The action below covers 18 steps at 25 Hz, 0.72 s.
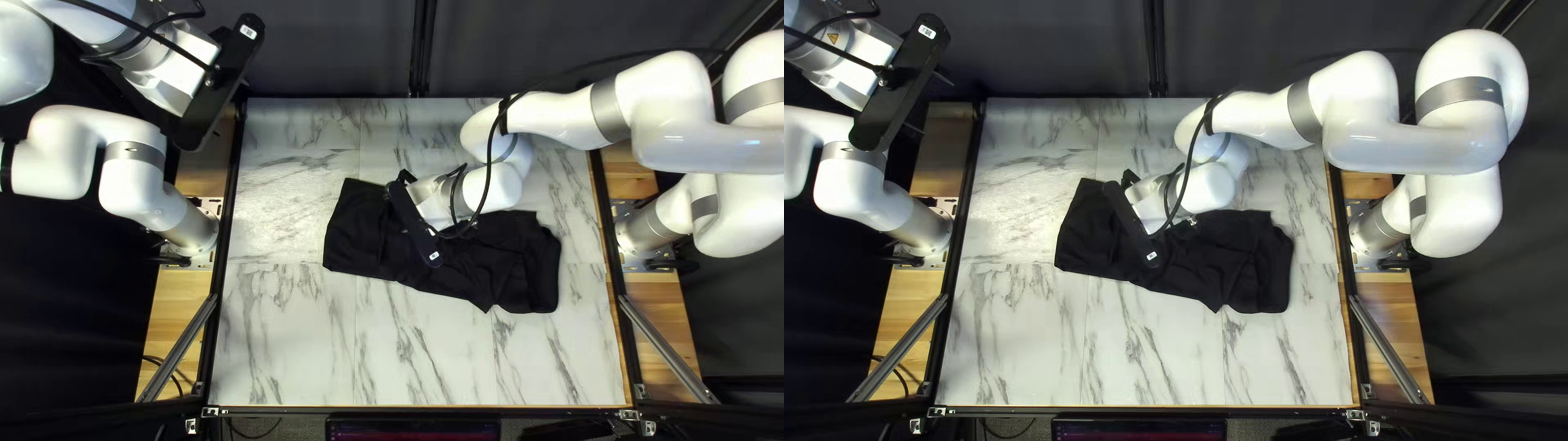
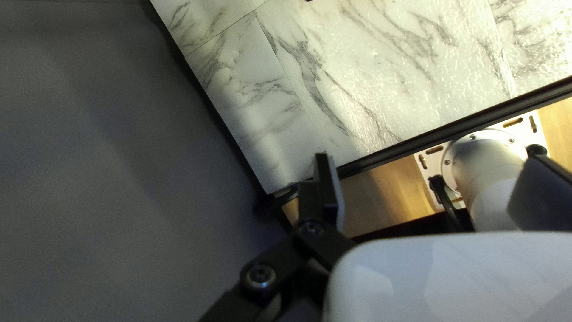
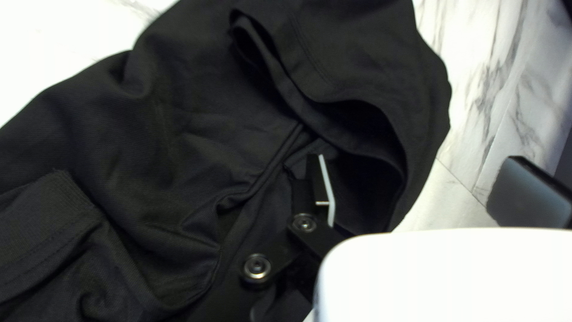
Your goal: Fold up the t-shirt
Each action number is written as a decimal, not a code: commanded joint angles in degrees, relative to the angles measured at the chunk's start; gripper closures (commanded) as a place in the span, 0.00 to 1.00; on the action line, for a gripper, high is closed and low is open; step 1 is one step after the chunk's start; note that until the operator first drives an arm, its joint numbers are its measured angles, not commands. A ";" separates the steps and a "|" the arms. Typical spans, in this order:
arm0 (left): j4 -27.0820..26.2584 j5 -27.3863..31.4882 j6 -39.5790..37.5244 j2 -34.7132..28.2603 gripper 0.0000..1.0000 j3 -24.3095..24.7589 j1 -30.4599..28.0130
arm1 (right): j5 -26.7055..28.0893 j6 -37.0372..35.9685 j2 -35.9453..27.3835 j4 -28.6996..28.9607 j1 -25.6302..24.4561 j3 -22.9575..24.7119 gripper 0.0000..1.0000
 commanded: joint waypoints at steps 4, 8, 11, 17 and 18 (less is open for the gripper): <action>0.00 0.00 0.00 0.00 0.00 0.00 0.00 | -3.87 -39.13 -7.36 26.65 -3.37 8.22 0.00; 0.00 0.00 0.00 0.00 0.00 0.00 0.00 | 2.28 -70.24 -9.35 49.24 0.40 7.14 0.00; 0.00 0.00 0.00 0.00 0.00 0.00 0.00 | 7.08 -71.95 -9.59 48.33 1.98 4.89 0.00; 0.00 0.00 0.00 0.00 0.00 0.00 0.00 | 7.08 -71.95 -9.59 48.33 1.98 4.89 0.00; 0.00 0.00 0.00 0.00 0.00 0.00 0.00 | 7.08 -71.95 -9.59 48.33 1.98 4.89 0.00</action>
